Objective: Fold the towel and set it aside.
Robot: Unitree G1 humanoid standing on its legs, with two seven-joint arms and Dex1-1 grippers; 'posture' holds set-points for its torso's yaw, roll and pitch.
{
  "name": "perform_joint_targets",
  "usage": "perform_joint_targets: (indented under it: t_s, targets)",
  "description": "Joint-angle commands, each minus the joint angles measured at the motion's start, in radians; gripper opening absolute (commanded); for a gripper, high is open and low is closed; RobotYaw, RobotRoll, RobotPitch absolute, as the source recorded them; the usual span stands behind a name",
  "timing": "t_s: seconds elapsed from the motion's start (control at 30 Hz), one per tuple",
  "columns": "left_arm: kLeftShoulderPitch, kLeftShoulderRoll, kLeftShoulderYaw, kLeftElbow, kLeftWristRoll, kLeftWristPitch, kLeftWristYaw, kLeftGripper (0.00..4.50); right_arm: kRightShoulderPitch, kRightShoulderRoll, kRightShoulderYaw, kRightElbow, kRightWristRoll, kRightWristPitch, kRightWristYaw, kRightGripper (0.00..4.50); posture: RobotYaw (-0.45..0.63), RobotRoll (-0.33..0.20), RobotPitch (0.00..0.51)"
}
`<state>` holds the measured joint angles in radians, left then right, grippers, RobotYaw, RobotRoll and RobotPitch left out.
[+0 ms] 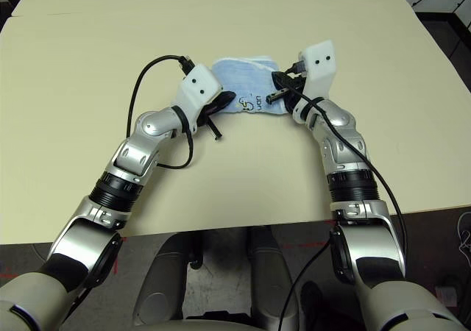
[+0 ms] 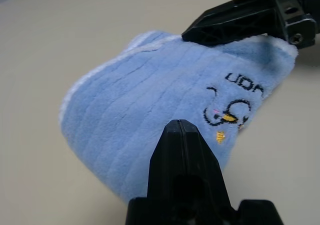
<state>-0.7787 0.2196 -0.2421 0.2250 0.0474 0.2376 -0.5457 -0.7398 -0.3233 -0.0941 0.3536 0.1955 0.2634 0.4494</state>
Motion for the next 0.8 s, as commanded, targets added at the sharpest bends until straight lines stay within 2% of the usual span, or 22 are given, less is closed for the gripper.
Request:
perform_joint_targets:
  t_s: [0.03, 0.07, 0.1, 0.17, 0.2, 0.5, 0.53, 0.57, 0.8]
  targets:
    - [0.004, -0.011, 0.027, 0.018, -0.019, 0.015, 0.006, 0.0, 0.013, -0.01, -0.001, -0.011, 0.0, 0.002, 0.007, 0.02, -0.07, 0.0, 0.297]
    - [0.0, -0.015, 0.051, 0.017, -0.035, 0.019, 0.015, 0.0, 0.009, -0.009, -0.003, -0.014, 0.007, 0.001, 0.013, 0.02, -0.07, 0.0, 0.297]
    - [-0.003, -0.018, 0.074, 0.015, -0.049, 0.015, 0.022, 0.0, 0.004, -0.007, -0.008, -0.016, 0.013, 0.002, 0.014, 0.24, -0.07, 0.0, 0.297]
    - [-0.003, -0.022, 0.125, 0.009, -0.076, 0.019, 0.042, 0.38, -0.002, -0.007, -0.015, -0.016, 0.016, -0.006, 0.009, 0.65, -0.07, 0.0, 0.297]
    - [-0.003, -0.022, 0.149, 0.005, -0.091, 0.029, 0.052, 0.64, -0.004, -0.008, -0.019, -0.017, 0.019, -0.014, 0.01, 1.0, -0.06, 0.0, 0.305]
    - [0.067, 0.045, 0.304, -0.129, -0.218, 0.122, 0.048, 4.04, -0.003, -0.03, -0.026, -0.027, 0.031, -0.03, 0.033, 4.36, -0.04, 0.0, 0.313]
    - [0.084, 0.062, 0.314, -0.152, -0.231, 0.129, 0.038, 4.41, 0.0, -0.035, -0.028, -0.034, 0.035, -0.029, 0.038, 4.5, -0.03, 0.0, 0.314]
    - [0.102, 0.079, 0.323, -0.173, -0.246, 0.134, 0.026, 4.46, 0.003, -0.039, -0.031, -0.04, 0.041, -0.027, 0.045, 4.5, -0.03, 0.0, 0.314]
    - [0.222, 0.183, 0.373, -0.317, -0.353, 0.181, -0.061, 4.46, 0.051, -0.068, -0.064, -0.124, 0.107, 0.008, 0.105, 4.5, -0.01, 0.0, 0.318]
